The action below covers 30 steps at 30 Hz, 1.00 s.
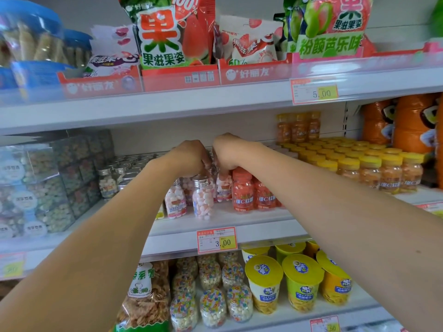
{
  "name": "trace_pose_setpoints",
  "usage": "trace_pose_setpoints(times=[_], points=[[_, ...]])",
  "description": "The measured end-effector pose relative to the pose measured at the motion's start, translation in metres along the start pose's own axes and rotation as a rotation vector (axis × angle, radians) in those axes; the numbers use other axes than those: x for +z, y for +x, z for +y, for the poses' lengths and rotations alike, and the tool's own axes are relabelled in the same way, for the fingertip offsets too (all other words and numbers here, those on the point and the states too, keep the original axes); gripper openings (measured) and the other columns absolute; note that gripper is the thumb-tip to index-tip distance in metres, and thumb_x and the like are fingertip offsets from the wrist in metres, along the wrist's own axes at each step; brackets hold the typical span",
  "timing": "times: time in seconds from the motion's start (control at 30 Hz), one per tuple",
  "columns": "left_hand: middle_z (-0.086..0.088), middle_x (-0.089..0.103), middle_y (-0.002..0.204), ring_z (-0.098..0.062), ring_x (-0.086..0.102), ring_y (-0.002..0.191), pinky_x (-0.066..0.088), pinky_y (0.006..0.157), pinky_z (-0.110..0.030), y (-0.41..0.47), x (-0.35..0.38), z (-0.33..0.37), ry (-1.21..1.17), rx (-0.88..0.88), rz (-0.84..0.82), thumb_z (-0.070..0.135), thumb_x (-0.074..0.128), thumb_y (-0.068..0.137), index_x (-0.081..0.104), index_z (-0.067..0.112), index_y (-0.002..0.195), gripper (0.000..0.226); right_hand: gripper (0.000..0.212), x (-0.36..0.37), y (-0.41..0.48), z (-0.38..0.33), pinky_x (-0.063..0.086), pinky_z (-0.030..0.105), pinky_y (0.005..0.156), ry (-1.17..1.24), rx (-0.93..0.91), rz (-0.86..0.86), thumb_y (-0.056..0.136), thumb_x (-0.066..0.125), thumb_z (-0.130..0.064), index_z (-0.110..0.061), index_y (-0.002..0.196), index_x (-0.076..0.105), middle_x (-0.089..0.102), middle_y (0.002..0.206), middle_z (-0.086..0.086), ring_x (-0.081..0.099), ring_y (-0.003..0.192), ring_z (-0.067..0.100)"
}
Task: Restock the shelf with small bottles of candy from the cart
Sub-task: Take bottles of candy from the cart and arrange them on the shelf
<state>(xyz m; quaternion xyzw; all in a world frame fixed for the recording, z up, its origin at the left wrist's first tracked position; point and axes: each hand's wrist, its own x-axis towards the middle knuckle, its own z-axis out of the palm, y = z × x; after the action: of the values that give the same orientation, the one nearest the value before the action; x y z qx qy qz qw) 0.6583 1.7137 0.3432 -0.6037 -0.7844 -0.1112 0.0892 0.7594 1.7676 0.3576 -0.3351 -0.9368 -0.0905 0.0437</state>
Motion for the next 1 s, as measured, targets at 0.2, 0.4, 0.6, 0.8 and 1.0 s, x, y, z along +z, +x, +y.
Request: trace_pose_setpoints(times=[0.2, 0.4, 0.6, 0.8, 1.0], points=[[-0.001, 0.070, 0.107, -0.020, 0.062, 0.100, 0.047, 0.087, -0.028, 0.002, 0.001, -0.002, -0.012, 0.000, -0.001, 0.017, 0.070, 0.084, 0.073, 0.015, 0.099, 0.016, 0.038, 0.006, 0.004, 0.001, 0.042, 0.026, 0.065, 0.007, -0.014, 0.046, 0.068, 0.085, -0.030, -0.010, 0.092, 0.064, 0.057, 0.075, 0.001, 0.056, 0.077, 0.021], [-0.004, 0.065, 0.116, -0.020, 0.060, 0.106, 0.043, 0.089, -0.024, -0.014, -0.009, -0.011, -0.068, -0.003, 0.106, 0.020, 0.070, 0.084, 0.068, 0.011, 0.110, 0.028, 0.027, 0.004, -0.008, 0.008, 0.046, 0.029, 0.071, 0.154, -0.117, 0.288, 0.081, 0.071, -0.017, -0.006, 0.103, 0.062, 0.061, 0.101, 0.010, 0.059, 0.093, 0.026], [-0.003, 0.064, 0.118, -0.021, 0.059, 0.103, 0.044, 0.087, -0.026, -0.052, -0.014, -0.028, -0.052, -0.073, 0.304, 0.025, 0.068, 0.084, 0.066, 0.015, 0.113, 0.031, 0.050, 0.007, -0.031, -0.015, 0.030, 0.027, 0.046, 0.344, -0.135, 0.057, 0.081, 0.065, -0.055, -0.010, 0.064, 0.050, 0.045, 0.056, 0.002, 0.042, 0.051, 0.017], [-0.004, 0.065, 0.114, -0.026, 0.060, 0.102, 0.048, 0.093, -0.043, -0.070, -0.008, -0.038, 0.050, -0.148, 0.175, 0.051, 0.070, 0.075, 0.067, 0.018, 0.110, 0.048, 0.014, 0.006, -0.035, -0.023, 0.038, 0.018, 0.041, 0.379, -0.130, -0.011, 0.083, 0.069, -0.014, -0.010, 0.097, 0.067, 0.057, 0.067, -0.004, 0.050, 0.053, 0.011], [0.007, 0.066, 0.101, -0.016, 0.060, 0.094, 0.044, 0.095, -0.040, -0.068, -0.010, -0.045, 0.005, -0.045, 0.081, 0.036, 0.074, 0.077, 0.069, 0.025, 0.103, 0.029, 0.039, 0.007, -0.032, -0.018, 0.044, 0.025, 0.054, 0.444, -0.128, -0.038, 0.077, 0.075, -0.012, -0.020, 0.112, 0.060, 0.061, 0.098, 0.000, 0.058, 0.072, 0.015]])
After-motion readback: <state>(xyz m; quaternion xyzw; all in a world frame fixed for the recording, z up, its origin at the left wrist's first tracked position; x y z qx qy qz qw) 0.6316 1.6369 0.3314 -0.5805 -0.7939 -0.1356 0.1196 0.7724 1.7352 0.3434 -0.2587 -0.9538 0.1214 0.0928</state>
